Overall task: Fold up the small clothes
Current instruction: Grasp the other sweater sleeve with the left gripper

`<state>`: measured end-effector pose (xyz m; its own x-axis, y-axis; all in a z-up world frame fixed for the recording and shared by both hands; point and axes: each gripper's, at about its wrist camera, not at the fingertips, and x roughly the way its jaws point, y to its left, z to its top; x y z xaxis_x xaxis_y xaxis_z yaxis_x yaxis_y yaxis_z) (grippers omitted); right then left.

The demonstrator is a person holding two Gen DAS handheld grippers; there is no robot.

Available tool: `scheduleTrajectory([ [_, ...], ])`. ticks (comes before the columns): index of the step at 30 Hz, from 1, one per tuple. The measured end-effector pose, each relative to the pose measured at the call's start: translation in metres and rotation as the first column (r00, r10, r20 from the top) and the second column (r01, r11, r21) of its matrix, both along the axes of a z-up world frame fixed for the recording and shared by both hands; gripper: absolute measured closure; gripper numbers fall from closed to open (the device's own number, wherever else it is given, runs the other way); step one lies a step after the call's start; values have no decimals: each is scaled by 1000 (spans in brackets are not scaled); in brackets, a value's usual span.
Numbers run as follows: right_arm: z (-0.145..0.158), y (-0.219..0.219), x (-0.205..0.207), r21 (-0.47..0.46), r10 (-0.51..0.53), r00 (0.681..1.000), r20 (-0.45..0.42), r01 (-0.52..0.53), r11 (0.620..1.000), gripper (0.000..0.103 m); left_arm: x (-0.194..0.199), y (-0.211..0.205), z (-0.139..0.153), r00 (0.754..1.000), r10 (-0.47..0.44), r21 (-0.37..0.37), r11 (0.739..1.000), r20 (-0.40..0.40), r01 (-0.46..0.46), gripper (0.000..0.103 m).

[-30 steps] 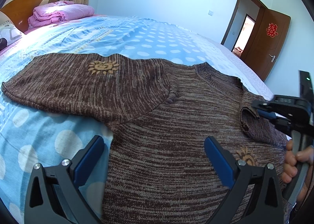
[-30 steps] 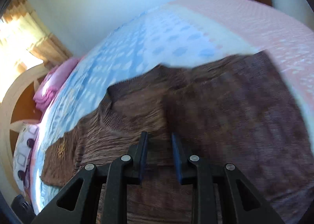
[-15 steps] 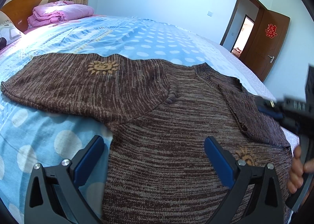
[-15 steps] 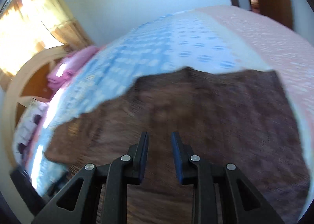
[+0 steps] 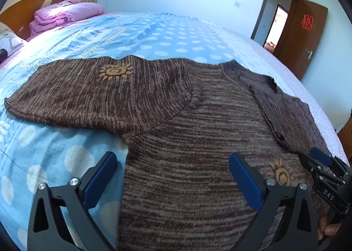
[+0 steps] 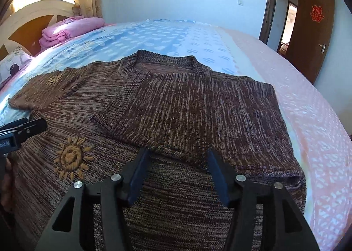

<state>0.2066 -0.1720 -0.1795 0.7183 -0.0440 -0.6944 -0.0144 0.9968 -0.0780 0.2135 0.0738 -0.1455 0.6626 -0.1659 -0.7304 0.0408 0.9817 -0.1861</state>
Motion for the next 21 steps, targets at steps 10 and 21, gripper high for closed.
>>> scheduleTrajectory([
  [10, -1, 2, 4, 39, 4, 1000, 13, -5, 999, 40, -3, 172, 35, 872, 490, -177, 857, -10, -483, 1],
  [21, -1, 1, 3, 47, 11, 1000, 12, -11, 999, 37, 35, 213, 8, 815, 574, -210, 789, -84, -577, 29],
])
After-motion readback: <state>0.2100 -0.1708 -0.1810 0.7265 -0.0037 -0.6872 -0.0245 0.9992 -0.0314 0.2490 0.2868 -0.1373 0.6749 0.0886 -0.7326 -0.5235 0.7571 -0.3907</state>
